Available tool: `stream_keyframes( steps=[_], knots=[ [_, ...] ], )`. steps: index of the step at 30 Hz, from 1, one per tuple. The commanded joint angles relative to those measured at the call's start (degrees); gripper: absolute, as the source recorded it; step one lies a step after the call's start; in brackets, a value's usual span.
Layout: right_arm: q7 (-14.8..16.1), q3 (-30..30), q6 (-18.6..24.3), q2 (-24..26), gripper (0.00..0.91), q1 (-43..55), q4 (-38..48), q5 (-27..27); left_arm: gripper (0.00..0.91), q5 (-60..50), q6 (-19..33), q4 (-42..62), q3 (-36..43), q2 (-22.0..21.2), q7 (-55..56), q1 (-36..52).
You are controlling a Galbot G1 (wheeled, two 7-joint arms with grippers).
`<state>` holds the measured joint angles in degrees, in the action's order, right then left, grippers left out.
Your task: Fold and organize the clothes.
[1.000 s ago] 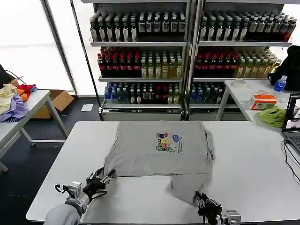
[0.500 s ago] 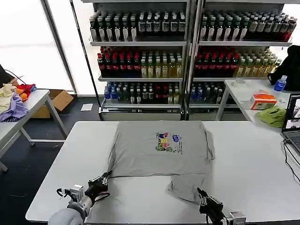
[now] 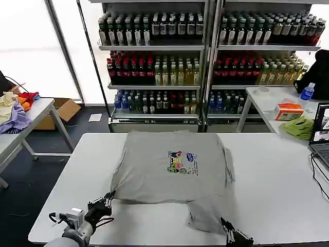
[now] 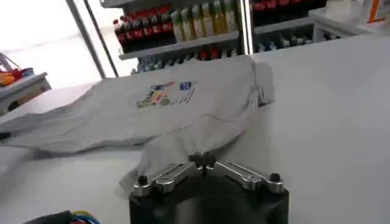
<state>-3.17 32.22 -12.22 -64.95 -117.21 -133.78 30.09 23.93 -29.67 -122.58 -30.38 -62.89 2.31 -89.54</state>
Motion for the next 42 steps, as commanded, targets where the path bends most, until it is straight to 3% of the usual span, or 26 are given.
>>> stream_keyframes(
  steps=[1,7,11,15,19,26,42],
  knots=[
    [1.4,1.0,5.7,2.1,0.000,-11.8,-3.2,0.2,0.010,-4.2,-3.4,-9.8,-6.1,0.9,0.6,-15.3],
    [3.4,1.4,8.6,2.5,0.000,-12.3,-5.6,0.5,0.020,-2.4,-3.5,-13.8,-10.7,2.3,0.8,-21.1],
    [3.0,1.0,9.7,2.4,0.000,-9.6,-5.5,0.9,0.010,-0.9,-3.5,-14.5,-11.5,3.4,0.3,-21.5],
    [1.4,0.7,6.8,0.8,0.000,-0.3,-3.2,0.1,0.020,1.8,-3.6,-11.3,-8.9,5.6,1.5,-13.6],
    [-2.9,-0.3,3.0,0.4,0.000,11.6,-0.9,3.3,0.020,13.8,-3.6,-6.6,-7.9,9.9,5.1,-3.5],
    [-5.4,-2.0,0.8,0.0,0.000,25.1,4.7,5.0,0.020,17.8,-3.6,0.5,-5.3,14.3,3.7,5.7],
    [-7.6,-6.1,-2.0,1.9,0.000,45.4,20.8,5.2,0.020,18.5,-3.6,13.6,7.6,13.4,0.6,23.0]
  ],
)
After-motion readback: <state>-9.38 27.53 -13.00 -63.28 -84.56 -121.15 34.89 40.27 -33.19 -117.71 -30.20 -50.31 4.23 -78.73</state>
